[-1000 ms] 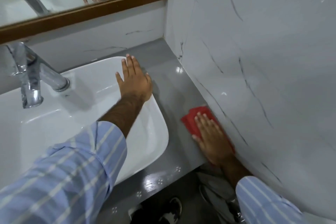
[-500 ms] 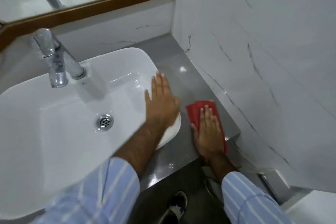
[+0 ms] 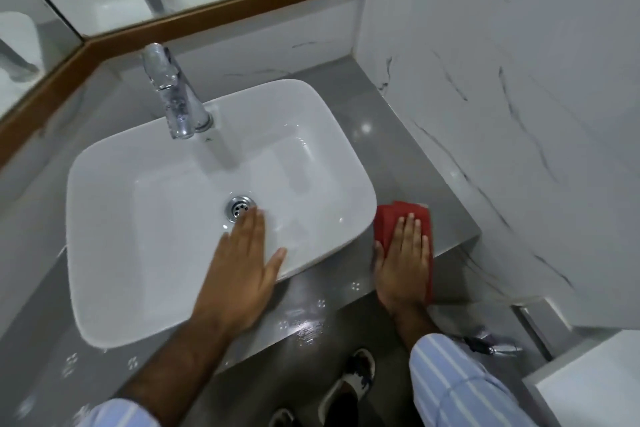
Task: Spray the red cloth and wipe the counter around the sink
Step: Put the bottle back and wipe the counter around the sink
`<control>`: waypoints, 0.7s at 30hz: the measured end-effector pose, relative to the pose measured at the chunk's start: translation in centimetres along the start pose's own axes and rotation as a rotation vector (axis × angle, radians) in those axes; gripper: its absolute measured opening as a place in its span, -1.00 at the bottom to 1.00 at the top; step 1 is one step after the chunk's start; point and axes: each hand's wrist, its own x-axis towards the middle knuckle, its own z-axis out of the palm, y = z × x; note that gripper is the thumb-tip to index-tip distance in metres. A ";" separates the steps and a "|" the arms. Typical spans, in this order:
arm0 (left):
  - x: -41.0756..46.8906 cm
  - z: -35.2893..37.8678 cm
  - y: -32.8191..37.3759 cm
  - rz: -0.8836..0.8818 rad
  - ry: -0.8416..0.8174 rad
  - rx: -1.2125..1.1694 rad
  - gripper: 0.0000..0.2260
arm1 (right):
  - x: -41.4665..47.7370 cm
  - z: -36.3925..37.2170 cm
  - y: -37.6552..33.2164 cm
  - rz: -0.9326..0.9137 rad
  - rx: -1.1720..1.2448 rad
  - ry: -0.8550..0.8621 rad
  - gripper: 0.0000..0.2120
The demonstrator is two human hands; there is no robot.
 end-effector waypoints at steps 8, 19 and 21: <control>-3.1 -1.1 -5.0 -0.054 0.008 0.028 -0.10 | -6.8 0.4 -3.8 -0.384 0.146 -0.026 -0.36; -9.0 -2.7 -14.6 -0.138 0.157 0.176 -0.17 | -12.3 2.5 -9.9 -0.483 0.159 -0.045 -0.35; -8.8 -2.8 -14.9 -0.114 0.141 0.180 -0.19 | -12.5 2.5 -9.4 -0.566 0.138 -0.066 -0.34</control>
